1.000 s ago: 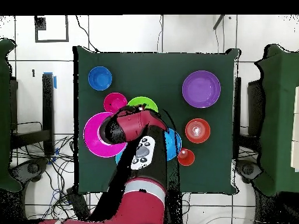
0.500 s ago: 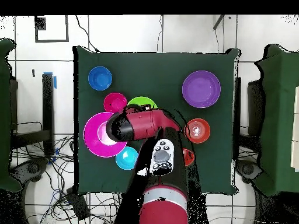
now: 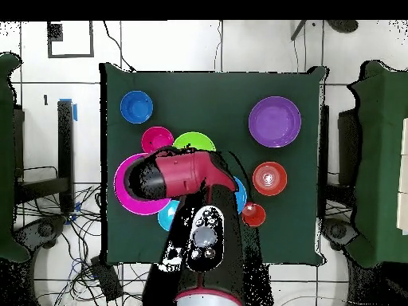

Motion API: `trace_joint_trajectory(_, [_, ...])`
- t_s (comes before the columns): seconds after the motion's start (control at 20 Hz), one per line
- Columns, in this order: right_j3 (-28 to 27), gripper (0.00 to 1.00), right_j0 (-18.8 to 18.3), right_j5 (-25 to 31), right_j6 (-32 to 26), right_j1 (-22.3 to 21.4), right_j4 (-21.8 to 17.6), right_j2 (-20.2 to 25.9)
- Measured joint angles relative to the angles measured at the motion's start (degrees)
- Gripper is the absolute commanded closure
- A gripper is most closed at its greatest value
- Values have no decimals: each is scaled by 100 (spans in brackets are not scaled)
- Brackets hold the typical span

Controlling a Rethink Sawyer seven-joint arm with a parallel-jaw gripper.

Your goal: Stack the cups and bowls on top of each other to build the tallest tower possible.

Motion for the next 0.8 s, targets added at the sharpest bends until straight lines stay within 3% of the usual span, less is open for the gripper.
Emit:
trace_joint_trajectory(0.45, [-57,0,80,346,0,-49,331,68])
trace_joint_trajectory(0.8, [-137,0,146,348,0,57,360,68])
